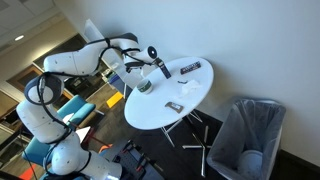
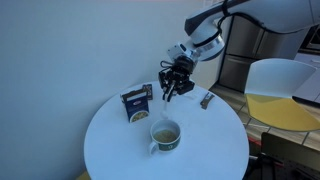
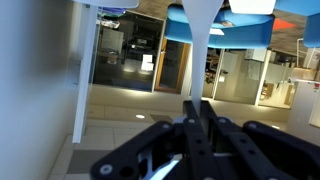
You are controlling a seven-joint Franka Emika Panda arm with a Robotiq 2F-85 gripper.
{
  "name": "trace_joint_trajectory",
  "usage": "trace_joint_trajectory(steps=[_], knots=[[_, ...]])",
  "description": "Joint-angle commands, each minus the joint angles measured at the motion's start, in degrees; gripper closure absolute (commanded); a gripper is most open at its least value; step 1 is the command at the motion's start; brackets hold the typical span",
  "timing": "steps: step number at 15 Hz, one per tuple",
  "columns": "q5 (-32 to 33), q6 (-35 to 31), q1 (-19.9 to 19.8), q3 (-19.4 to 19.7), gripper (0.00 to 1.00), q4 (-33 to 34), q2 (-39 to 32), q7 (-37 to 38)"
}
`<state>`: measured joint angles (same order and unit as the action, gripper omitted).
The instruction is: Use the spoon to stir the contents in the cup
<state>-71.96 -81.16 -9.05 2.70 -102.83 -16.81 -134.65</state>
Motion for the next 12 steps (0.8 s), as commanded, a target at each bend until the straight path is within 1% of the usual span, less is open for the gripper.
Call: trace_joint_trajectory(steps=[1, 4, 8, 12], knots=[[-0.5, 1.88, -0.08, 1.54, 0.97, -1.6, 5.48, 1.15], [3.8, -6.66, 1.26, 3.04, 0.97, -1.54, 7.69, 5.96], [8.58, -17.82, 1.04, 3.96, 0.97, -0.84, 6.71, 10.4], [13.64, -26.47, 0.94, 4.51, 0.97, -0.98, 5.05, 19.03]])
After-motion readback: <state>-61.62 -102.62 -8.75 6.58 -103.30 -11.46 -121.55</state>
